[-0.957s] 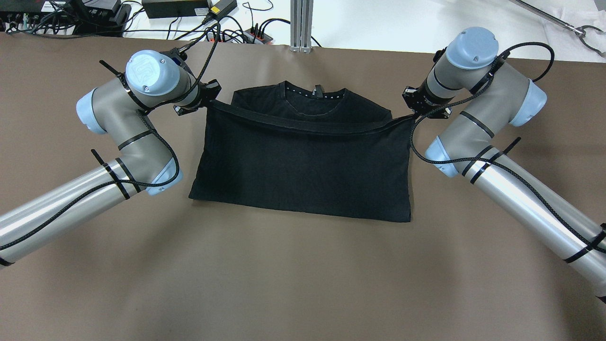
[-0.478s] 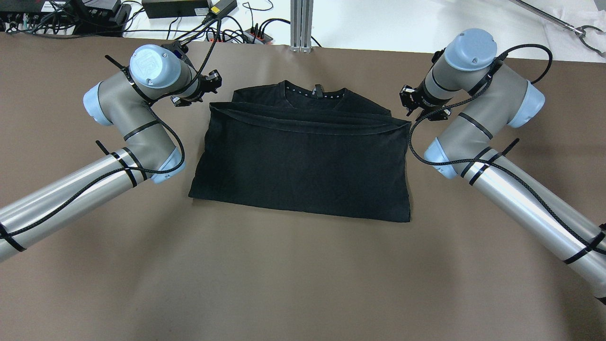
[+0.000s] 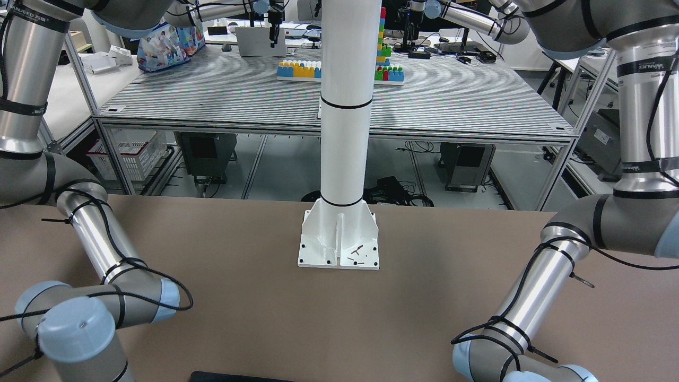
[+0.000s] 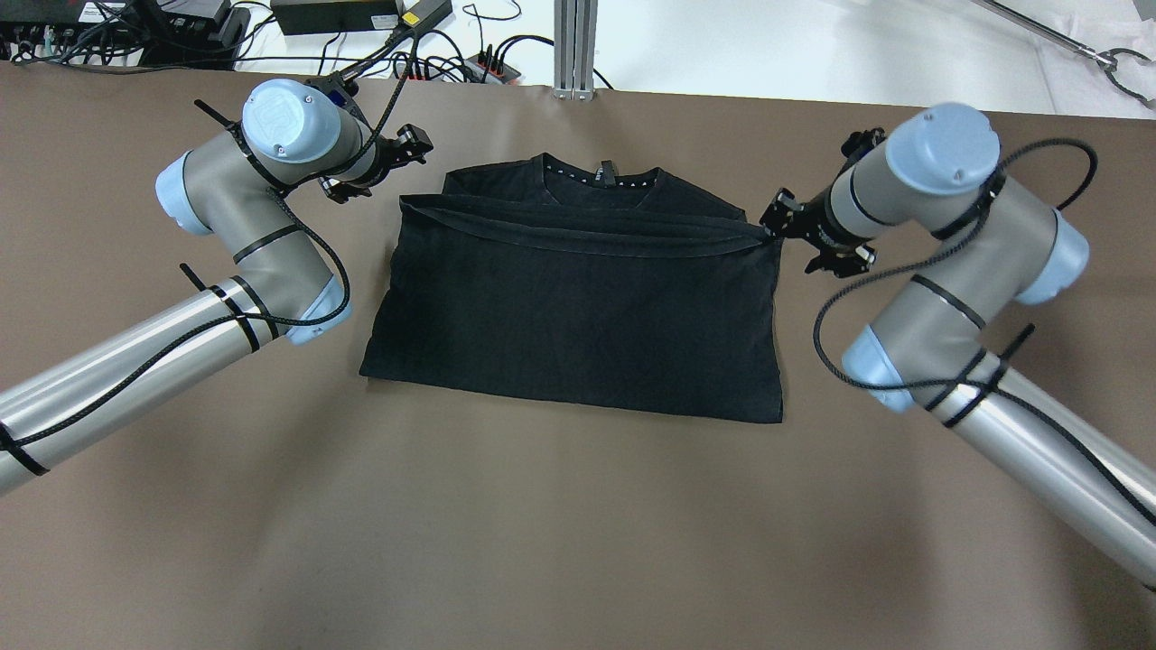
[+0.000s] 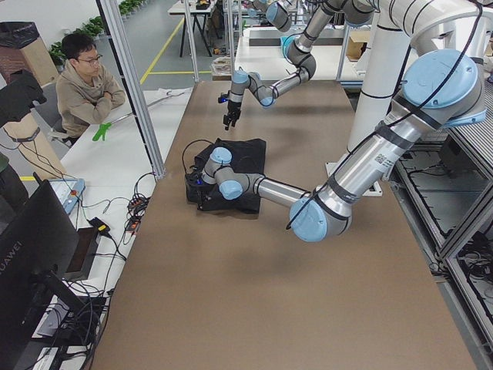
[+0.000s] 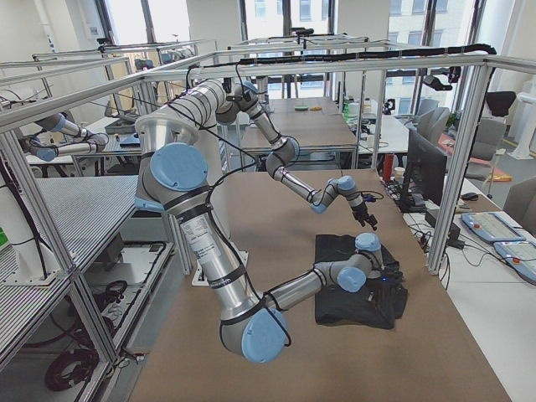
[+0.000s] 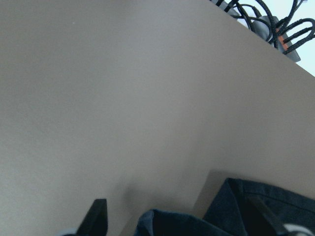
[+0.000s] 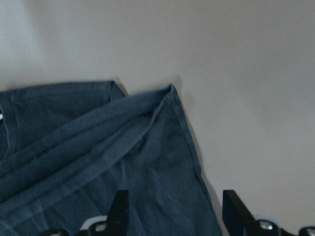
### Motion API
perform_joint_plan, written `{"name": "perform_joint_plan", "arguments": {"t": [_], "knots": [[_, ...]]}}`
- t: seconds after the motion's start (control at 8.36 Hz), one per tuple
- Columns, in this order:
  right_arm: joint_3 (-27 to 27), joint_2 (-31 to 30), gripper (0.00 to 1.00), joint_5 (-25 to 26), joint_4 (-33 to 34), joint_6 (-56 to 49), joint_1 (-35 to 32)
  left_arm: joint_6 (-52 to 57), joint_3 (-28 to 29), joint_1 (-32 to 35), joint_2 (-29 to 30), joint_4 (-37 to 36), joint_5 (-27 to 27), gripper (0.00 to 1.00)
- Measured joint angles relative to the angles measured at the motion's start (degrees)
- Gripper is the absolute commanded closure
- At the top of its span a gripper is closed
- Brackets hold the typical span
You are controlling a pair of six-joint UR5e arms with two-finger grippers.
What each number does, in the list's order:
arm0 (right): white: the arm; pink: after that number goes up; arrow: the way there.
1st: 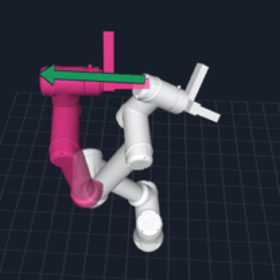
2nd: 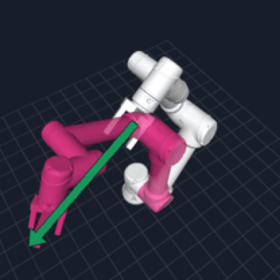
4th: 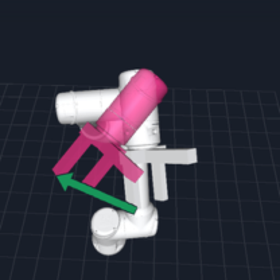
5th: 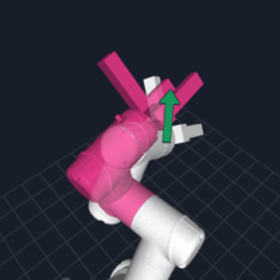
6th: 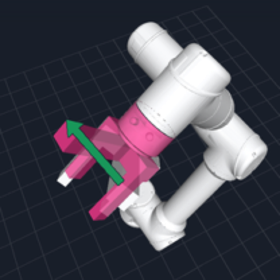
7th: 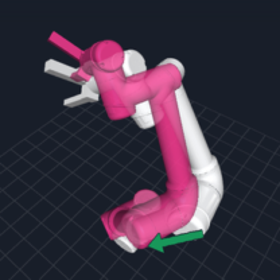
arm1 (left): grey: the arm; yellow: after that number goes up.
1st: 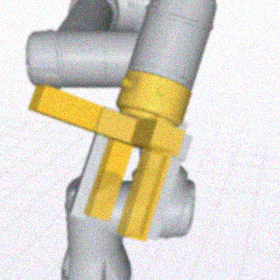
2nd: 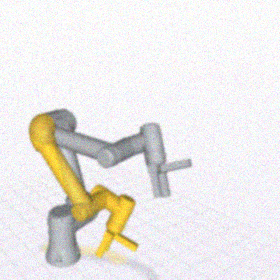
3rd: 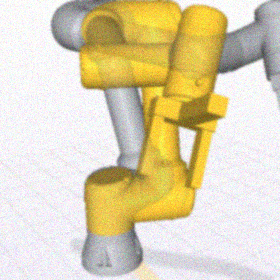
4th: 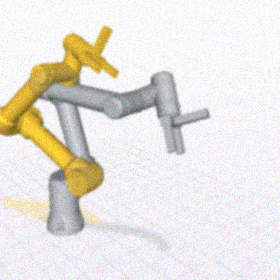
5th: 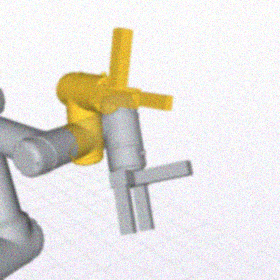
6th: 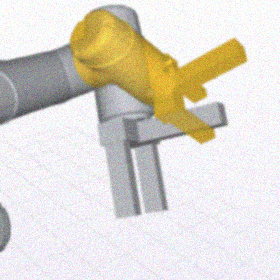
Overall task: Fold clothes
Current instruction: 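Move the right gripper down to the folded edge nearest the robot and grasp it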
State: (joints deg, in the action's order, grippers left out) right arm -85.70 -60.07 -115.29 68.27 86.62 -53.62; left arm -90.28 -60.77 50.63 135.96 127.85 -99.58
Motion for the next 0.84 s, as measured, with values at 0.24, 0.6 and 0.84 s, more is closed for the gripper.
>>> {"name": "perform_joint_plan", "arguments": {"t": [0.24,0.6,0.84], "knots": [[-11.8,-8.9,0.31,1.3,-0.6,5.0,5.0,0.0,-0.1,0.0,0.1,0.0,0.1,0.0],[-18.3,-18.7,0.43,7.1,-7.8,13.7,13.4,-0.5,-0.3,-0.4,0.5,0.0,0.2,0.0],[-16.5,-20.4,0.44,10.4,-12.3,17.0,16.5,-0.7,-0.4,-0.6,0.9,0.0,0.4,0.0]]}}
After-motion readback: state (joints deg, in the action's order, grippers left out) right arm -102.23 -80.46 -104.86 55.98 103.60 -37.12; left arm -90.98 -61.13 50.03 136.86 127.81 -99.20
